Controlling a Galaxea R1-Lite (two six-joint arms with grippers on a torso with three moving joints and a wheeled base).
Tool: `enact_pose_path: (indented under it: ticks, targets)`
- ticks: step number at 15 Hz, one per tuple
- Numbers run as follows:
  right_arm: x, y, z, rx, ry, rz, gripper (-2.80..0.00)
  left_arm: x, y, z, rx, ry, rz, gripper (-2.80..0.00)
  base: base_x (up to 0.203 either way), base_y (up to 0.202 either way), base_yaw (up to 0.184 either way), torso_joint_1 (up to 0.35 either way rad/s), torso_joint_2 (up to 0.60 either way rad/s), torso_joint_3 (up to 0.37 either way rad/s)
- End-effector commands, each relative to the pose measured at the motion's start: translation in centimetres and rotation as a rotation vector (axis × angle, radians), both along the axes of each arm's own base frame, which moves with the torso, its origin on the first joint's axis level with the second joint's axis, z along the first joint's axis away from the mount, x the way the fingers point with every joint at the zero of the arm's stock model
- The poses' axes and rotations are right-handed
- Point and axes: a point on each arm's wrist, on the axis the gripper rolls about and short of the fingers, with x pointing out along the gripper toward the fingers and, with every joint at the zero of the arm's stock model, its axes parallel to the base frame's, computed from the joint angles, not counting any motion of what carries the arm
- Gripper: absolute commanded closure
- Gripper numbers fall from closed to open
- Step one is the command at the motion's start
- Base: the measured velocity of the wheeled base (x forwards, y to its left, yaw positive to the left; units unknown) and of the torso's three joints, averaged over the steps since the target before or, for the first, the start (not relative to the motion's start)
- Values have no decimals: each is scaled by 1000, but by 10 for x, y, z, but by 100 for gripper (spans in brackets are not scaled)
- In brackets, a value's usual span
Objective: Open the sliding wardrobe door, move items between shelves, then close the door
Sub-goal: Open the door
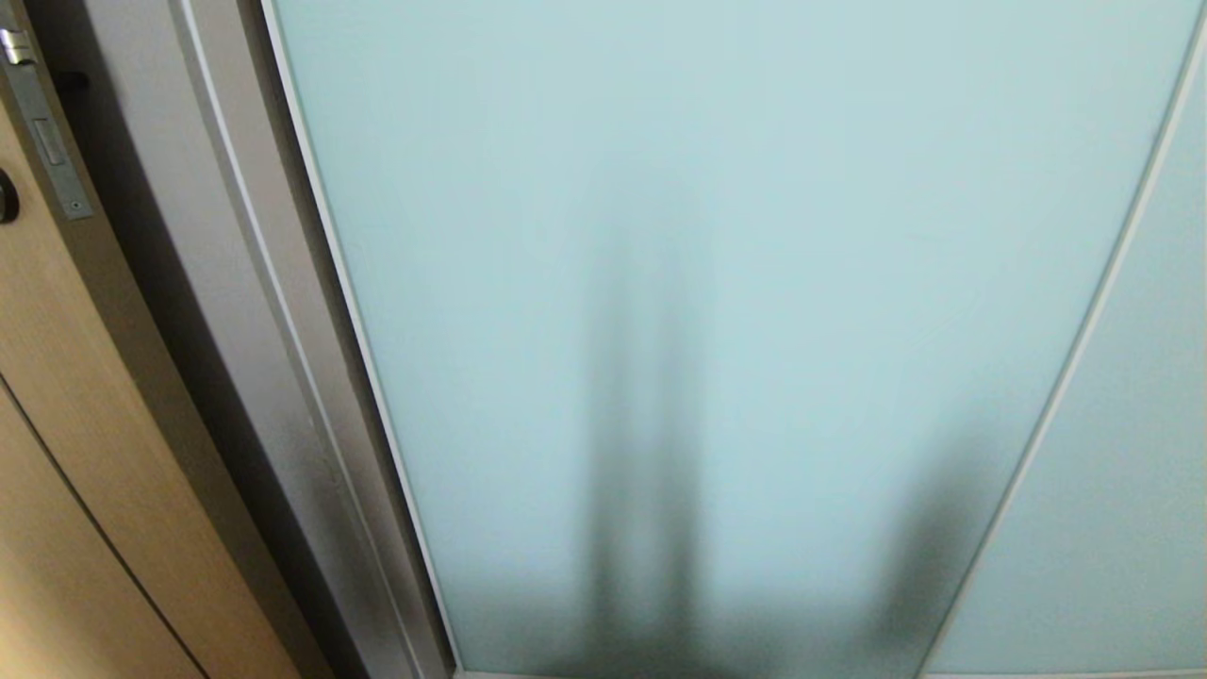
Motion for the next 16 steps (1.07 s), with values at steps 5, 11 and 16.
enact_pose_path:
  ticks: [5, 11, 16]
  targets:
    - [0, 0, 0, 0, 2, 0, 0, 89, 5, 92, -55, 7, 136, 0, 0, 0, 0, 0, 0, 0]
    - [0, 0, 0, 0, 3, 0, 0, 187, 9, 116, -78, 27, 189, 0, 0, 0, 0, 0, 0, 0]
    - [0, 0, 0, 0, 2, 0, 0, 246, 10, 104, -120, 74, 186, 0, 0, 0, 0, 0, 0, 0]
